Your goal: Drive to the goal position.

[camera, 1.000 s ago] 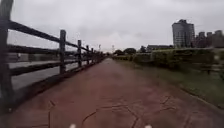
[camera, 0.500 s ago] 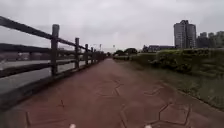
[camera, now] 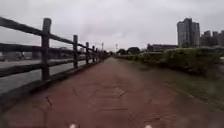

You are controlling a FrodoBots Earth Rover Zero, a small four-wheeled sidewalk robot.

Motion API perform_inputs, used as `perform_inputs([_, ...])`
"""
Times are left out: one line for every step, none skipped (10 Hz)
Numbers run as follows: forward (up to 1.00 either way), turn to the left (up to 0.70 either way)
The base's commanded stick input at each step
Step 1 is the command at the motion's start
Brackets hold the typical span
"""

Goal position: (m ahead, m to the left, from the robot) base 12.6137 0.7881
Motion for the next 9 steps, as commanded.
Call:
perform_inputs([1.0,0.0])
perform_inputs([1.0,0.0])
perform_inputs([1.0,0.0])
perform_inputs([1.0,0.0])
perform_inputs([1.0,0.0])
perform_inputs([1.0,-0.19])
perform_inputs([1.0,-0.4])
perform_inputs([1.0,-0.4])
perform_inputs([1.0,-0.4])
